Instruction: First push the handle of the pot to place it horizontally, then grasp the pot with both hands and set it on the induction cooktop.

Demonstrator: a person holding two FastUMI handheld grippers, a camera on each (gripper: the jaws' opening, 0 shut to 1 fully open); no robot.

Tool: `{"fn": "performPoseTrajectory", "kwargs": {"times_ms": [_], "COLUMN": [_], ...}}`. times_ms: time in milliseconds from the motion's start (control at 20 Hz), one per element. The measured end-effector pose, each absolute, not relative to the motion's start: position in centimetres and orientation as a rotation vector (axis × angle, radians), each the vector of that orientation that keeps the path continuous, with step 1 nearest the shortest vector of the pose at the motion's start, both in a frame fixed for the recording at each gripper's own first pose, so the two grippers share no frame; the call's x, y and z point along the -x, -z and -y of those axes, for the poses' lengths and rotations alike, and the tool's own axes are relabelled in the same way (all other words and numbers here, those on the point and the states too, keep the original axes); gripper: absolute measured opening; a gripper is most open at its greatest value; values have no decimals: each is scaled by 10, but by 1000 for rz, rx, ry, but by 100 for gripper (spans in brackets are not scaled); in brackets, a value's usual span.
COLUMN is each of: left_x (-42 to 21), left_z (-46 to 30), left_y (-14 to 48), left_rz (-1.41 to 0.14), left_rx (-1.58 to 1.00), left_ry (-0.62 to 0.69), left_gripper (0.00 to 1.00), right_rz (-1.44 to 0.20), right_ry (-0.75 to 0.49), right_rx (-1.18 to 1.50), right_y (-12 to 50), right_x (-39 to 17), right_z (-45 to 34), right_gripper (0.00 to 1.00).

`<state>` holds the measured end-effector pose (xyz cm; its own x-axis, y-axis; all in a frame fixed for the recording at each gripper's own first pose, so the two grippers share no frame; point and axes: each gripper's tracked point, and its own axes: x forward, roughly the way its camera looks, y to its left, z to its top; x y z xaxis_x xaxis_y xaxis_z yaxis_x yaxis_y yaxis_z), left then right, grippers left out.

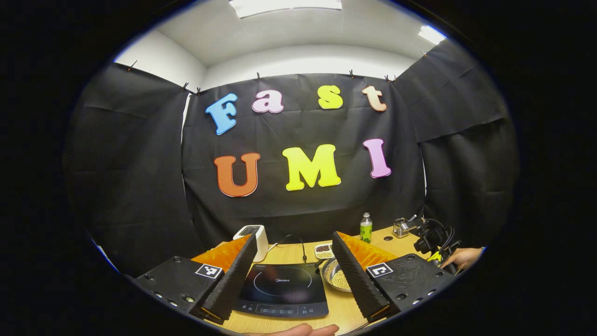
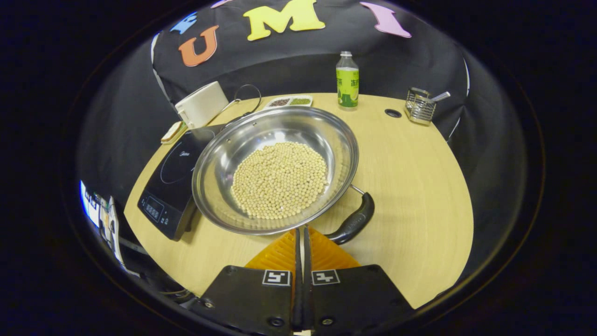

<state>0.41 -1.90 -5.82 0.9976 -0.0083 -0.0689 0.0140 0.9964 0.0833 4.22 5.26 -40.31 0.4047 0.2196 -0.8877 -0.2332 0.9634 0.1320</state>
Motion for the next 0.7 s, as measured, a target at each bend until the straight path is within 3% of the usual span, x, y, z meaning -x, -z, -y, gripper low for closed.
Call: {"fn": "performPoseTrajectory", "kwargs": {"times_ms": [700], "left_x": [-64], "left_z": [44], "left_y": [58], "left_rz": [-95], "left_rx": [-33], "left_ry": [48], "left_gripper": [96], "right_rz": [-1088], "right_ry": [-281], "right_rx": [89], "right_y": [400], "right_x": [-88], "right_z": [-8], "right_gripper": [4]}}
